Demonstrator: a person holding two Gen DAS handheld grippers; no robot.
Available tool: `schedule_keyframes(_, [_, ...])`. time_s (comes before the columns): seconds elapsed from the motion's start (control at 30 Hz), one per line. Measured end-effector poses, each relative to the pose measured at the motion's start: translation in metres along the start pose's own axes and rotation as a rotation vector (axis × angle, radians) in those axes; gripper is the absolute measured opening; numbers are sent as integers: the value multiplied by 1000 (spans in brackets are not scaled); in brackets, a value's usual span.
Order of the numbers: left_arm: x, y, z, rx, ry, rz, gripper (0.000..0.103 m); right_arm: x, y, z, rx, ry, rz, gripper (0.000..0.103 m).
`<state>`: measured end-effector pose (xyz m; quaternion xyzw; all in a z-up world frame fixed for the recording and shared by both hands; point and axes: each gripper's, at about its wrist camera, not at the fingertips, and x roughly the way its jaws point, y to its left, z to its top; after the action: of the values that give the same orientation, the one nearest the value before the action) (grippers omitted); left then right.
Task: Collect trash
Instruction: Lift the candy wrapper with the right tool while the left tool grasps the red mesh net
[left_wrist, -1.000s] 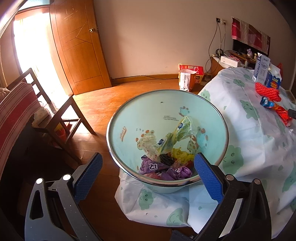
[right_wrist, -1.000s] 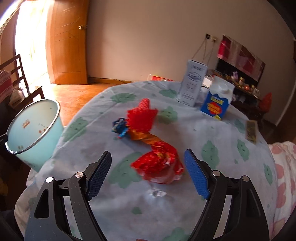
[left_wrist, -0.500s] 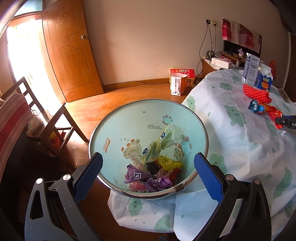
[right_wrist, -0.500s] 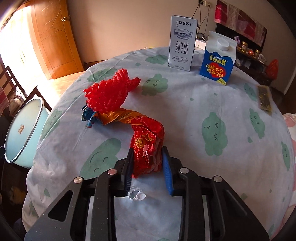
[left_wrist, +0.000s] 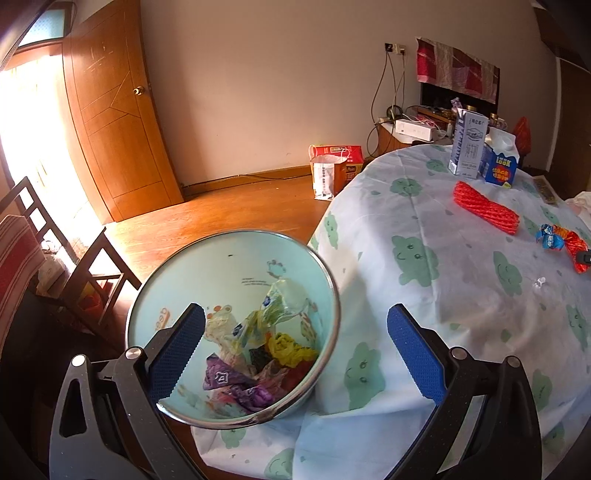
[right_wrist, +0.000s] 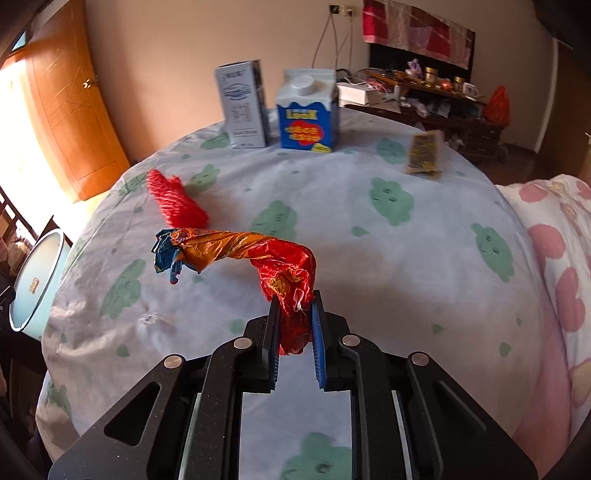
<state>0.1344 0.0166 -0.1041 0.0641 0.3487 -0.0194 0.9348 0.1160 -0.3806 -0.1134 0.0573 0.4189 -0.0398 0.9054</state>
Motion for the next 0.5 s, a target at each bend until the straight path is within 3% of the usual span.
schedule_keyframes(0.3, [13, -99, 34, 88, -23, -105, 97, -1, -53, 1, 66, -58, -94, 16])
schedule_keyframes(0.5, [32, -157, 52, 132, -7, -144, 97, 2, -75, 7, 102, -79, -97, 16])
